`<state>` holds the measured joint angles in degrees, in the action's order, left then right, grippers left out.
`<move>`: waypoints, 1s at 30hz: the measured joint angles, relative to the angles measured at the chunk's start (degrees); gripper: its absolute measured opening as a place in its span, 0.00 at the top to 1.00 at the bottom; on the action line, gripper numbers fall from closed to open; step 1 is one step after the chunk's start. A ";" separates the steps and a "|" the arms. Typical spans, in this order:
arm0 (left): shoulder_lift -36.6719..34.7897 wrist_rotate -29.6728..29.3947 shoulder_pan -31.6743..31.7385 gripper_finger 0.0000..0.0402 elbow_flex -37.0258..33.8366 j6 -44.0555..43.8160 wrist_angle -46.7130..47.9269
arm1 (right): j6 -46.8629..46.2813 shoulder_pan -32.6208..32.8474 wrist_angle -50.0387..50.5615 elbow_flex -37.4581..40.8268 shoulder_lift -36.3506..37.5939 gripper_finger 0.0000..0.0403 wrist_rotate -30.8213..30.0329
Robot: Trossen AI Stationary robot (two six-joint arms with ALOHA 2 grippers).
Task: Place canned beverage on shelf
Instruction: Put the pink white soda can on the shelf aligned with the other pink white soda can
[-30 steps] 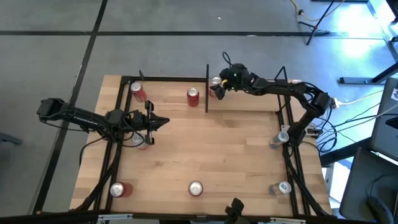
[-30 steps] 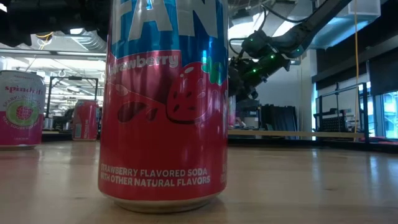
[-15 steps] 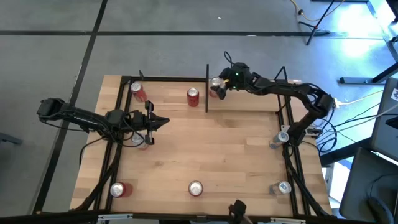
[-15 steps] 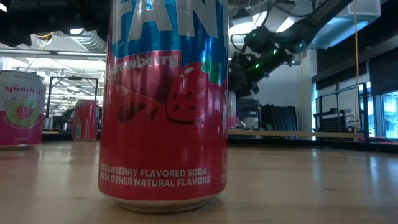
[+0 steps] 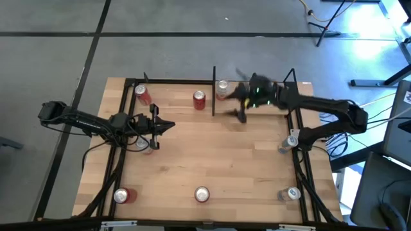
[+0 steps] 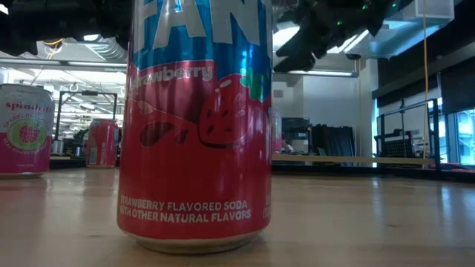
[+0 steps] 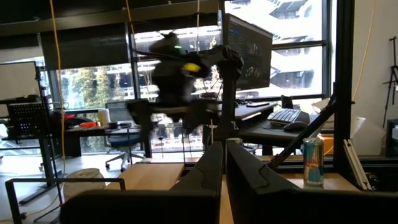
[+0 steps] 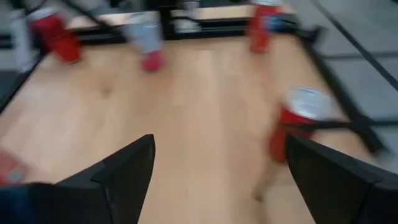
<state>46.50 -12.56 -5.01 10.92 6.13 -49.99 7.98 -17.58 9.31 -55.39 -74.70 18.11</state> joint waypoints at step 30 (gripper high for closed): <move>8.70 1.38 -1.88 1.00 26.94 -2.29 38.39 | 7.50 22.86 -26.97 19.18 -0.04 0.16 -6.99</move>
<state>55.20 -11.18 -6.89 37.85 3.84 -11.59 15.49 5.28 -17.66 -36.21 -74.74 11.12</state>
